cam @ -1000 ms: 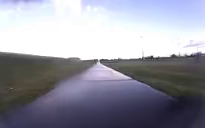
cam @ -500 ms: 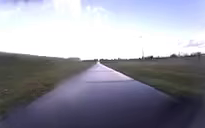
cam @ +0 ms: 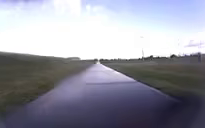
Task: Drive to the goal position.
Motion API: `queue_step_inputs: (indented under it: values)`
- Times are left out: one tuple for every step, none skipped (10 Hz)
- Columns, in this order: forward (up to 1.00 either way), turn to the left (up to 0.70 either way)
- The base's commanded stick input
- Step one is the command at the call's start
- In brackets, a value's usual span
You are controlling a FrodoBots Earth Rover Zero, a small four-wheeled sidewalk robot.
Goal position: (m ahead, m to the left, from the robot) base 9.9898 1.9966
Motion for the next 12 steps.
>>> queue_step_inputs:
  values:
    - [0.45, 0.0]
    - [0.45, 0.0]
    - [0.45, 0.0]
    - [0.45, 0.0]
    - [0.45, 0.0]
    - [0.45, 0.0]
    - [0.45, 0.0]
    - [0.45, 0.0]
    - [0.45, 0.0]
    - [0.45, 0.0]
    - [0.45, 0.0]
    - [0.45, 0.0]
